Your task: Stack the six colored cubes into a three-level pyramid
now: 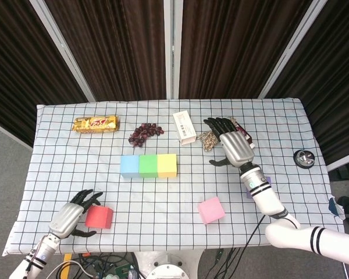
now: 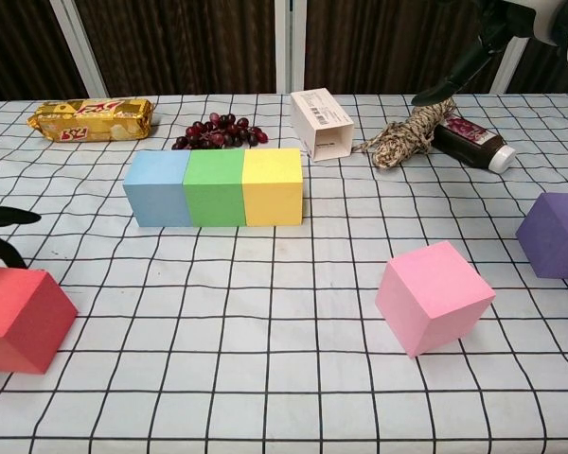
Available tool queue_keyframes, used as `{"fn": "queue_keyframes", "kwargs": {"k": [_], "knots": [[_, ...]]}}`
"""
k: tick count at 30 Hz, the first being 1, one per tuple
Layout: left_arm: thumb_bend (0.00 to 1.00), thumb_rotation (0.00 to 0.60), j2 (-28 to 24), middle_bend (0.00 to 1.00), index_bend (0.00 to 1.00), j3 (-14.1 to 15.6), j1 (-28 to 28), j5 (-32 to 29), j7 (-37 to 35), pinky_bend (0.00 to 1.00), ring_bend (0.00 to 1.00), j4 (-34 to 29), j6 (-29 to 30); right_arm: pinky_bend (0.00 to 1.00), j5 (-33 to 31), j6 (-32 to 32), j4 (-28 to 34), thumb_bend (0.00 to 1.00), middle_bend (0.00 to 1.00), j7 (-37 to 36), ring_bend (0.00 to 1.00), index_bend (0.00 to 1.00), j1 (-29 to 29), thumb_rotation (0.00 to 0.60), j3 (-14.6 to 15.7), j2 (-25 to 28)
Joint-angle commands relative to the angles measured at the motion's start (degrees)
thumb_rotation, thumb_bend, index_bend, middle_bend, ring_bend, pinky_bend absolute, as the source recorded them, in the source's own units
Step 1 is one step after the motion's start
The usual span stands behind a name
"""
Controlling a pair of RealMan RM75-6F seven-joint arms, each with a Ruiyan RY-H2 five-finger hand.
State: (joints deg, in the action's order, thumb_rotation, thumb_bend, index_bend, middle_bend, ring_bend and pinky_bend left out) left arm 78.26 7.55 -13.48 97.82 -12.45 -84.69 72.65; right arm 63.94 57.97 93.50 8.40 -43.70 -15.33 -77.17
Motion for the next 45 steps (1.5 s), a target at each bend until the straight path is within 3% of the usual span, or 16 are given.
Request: {"fn": "queue_keyframes", "kwargs": {"k": [1,8,13,18,22,26,34,45], "knots": [[0.0,0.6,0.73,0.36,0.01,-0.12,0.03,-0.31,-0.87,0.01,0.02,0.5,0.37,0.0,0.29,0.13,-0.23,0.01,0.06,-0.53,0.0,0.0,0.34,0.6,0.16,0.13],[0.06,0.6,1.26,0.45,0.05,-0.56,-0.12,0.16,-3.51,0.01,0.07,0.87,2.54,0.0,0.66,0.38,-1.34,0.01,0.07,-2.14,0.0,0.0,1.35,0.6,0.61,0.09],[0.11,0.6,-1.52,0.47,0.06,-1.95,0.21,-0.8,-4.43,0.02,0.09,-1.57,5.34,0.0,1.35,1.15,-1.34,0.01,0.07,-3.34,0.0,0.0,2.3,0.6,0.62,0.74],[0.11,0.6,-6.34,0.48,0.06,-5.57,0.22,-4.95,-2.06,0.06,0.11,-5.74,6.88,0.0,2.33,2.21,0.45,0.01,0.07,-4.09,0.0,0.0,3.69,0.6,0.92,2.53],[0.11,0.6,-12.35,0.48,0.06,-9.3,-3.75,-7.26,-4.34,0.06,0.11,-10.36,3.13,0.0,2.7,1.86,1.62,0.01,0.08,-4.06,0.0,0.0,4.32,0.6,1.19,4.68],[0.11,0.6,-14.32,0.48,0.06,-12.93,-8.42,-9.43,-3.44,0.06,0.11,-12.06,-1.65,0.0,2.81,2.48,2.42,0.01,0.08,-4.58,0.0,0.0,5.01,0.6,0.98,5.57],[0.09,0.6,-11.57,0.48,0.06,-17.76,-17.63,-18.54,-3.0,0.06,0.11,-10.55,-15.17,0.0,3.65,2.71,3.06,0.01,0.08,-6.12,0.0,0.0,6.22,0.6,1.41,6.55],[0.09,0.6,-3.94,0.48,0.05,-20.16,-23.4,-23.89,1.8,0.06,0.12,-6.88,-19.37,0.0,7.36,4.71,6.26,0.01,0.08,-7.97,0.0,0.0,7.76,0.6,1.51,8.82]]}}
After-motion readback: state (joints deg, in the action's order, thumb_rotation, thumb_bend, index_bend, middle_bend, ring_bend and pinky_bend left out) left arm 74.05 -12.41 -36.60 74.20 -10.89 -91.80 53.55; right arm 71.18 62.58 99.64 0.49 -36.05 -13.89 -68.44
